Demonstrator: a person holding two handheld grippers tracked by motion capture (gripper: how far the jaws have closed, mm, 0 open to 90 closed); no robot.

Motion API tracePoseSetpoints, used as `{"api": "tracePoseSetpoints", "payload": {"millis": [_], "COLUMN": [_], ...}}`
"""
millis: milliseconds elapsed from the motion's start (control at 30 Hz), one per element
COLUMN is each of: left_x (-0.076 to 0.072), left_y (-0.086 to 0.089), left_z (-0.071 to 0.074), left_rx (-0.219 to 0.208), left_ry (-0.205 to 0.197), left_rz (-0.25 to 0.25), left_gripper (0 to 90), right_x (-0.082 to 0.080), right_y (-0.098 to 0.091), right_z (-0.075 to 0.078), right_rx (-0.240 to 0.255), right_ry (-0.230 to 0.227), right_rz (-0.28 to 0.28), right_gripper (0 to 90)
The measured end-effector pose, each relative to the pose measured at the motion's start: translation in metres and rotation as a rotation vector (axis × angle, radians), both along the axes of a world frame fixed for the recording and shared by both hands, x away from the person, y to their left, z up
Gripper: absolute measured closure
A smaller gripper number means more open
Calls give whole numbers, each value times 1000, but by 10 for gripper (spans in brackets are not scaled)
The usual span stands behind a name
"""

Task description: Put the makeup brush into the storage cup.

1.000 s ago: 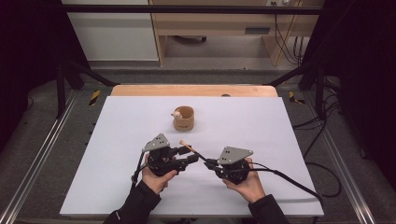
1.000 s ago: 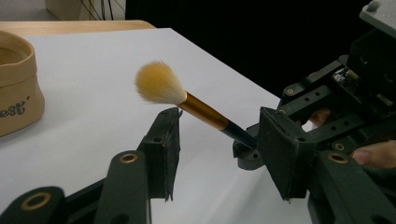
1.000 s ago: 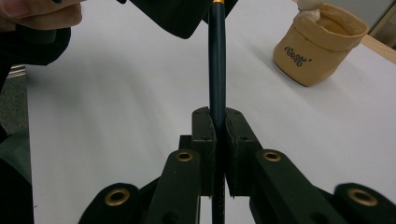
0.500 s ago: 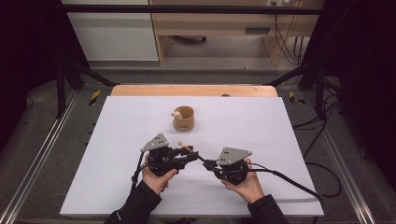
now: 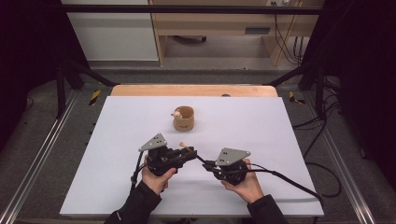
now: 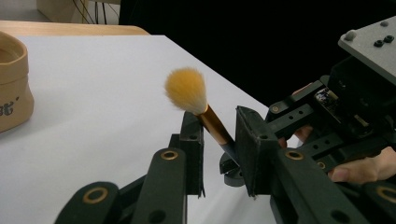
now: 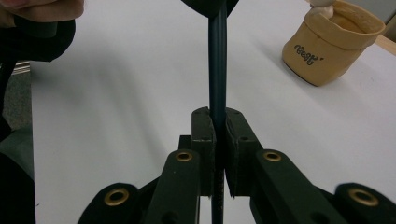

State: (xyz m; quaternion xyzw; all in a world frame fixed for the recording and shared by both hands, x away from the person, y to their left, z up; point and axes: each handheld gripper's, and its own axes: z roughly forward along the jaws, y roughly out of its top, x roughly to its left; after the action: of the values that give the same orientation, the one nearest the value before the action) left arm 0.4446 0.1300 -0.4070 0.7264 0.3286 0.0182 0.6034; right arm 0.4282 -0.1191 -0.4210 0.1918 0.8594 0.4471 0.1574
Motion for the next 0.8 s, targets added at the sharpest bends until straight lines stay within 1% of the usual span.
{"api": "tracePoseSetpoints", "payload": {"millis": [400, 800], "left_x": [-3, -5], "left_y": [-1, -3], "left_z": [1, 3], "left_rx": [-12, -23], "left_ry": [-5, -14], "left_rz": [-11, -44], "left_gripper": [770, 819], "right_x": [0, 0], "right_y": [1, 2], "right_z": [-1, -3], "right_rx": [-10, -19], "right_ry": [-1, 0], "right_rz": [-2, 1], "right_gripper": [833, 827]}}
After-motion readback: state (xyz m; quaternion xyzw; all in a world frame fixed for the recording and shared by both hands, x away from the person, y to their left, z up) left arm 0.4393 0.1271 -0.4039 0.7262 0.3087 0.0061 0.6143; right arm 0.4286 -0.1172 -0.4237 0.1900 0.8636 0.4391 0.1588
